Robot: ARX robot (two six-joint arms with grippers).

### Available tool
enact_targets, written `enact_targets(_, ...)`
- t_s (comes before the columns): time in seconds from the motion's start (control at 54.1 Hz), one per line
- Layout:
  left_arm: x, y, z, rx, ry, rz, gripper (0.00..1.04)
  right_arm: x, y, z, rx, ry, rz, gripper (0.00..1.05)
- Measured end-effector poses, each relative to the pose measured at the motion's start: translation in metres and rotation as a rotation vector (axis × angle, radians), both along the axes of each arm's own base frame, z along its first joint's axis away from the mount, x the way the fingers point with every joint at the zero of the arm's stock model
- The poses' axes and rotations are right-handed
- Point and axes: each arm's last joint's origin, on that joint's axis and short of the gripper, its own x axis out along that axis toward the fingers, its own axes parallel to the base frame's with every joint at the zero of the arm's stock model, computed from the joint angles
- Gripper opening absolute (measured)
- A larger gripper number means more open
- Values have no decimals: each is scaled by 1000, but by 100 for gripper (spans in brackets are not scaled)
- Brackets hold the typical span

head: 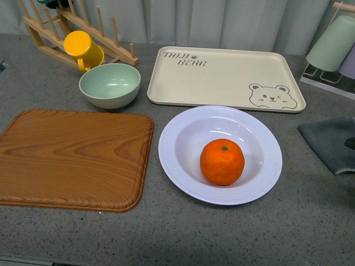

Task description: Place orange and plate with both arms

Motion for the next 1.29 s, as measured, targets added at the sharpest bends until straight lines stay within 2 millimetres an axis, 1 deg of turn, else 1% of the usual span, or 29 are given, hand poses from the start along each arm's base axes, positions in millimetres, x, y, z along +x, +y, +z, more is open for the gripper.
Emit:
enact_targets(0.074, 0, 0, 0, 0, 0, 0, 98, 11, 5, -9, 42, 12, 19, 96)
enact_targets(0.203, 0, 0, 0, 0, 0, 0, 98, 40, 24, -24, 93, 46, 60, 96)
enact_targets(0.314, 0, 0, 0, 0, 0, 0, 98, 63, 39, -29, 112, 47, 94, 96)
enact_targets(0.425, 0, 0, 0, 0, 0, 0, 98, 77, 53, -31, 120, 59, 128, 96)
enact_targets(0.554, 0, 0, 0, 0, 0, 0, 98, 87, 69, -39, 124, 95, 157, 96)
enact_targets(0.702, 0, 0, 0, 0, 0, 0, 98, 90, 75, -46, 117, 126, 164, 96)
enact_targets(0.739, 0, 0, 0, 0, 0, 0, 98, 90, 76, -47, 117, 128, 165, 94)
enact_targets(0.832, 0, 0, 0, 0, 0, 0, 98, 93, 78, -49, 104, 145, 162, 80)
enact_targets(0.869, 0, 0, 0, 0, 0, 0, 98, 93, 78, -50, 103, 148, 164, 73)
enact_targets(0.924, 0, 0, 0, 0, 0, 0, 98, 93, 79, -51, 99, 153, 165, 66)
enact_targets(1.016, 0, 0, 0, 0, 0, 0, 98, 92, 79, -52, 98, 158, 165, 50)
enact_targets(1.109, 0, 0, 0, 0, 0, 0, 98, 92, 79, -53, 94, 160, 165, 38)
enact_targets(1.201, 0, 0, 0, 0, 0, 0, 98, 92, 79, -54, 91, 162, 163, 22)
enact_targets(1.294, 0, 0, 0, 0, 0, 0, 98, 91, 78, -54, 114, 160, 179, 10)
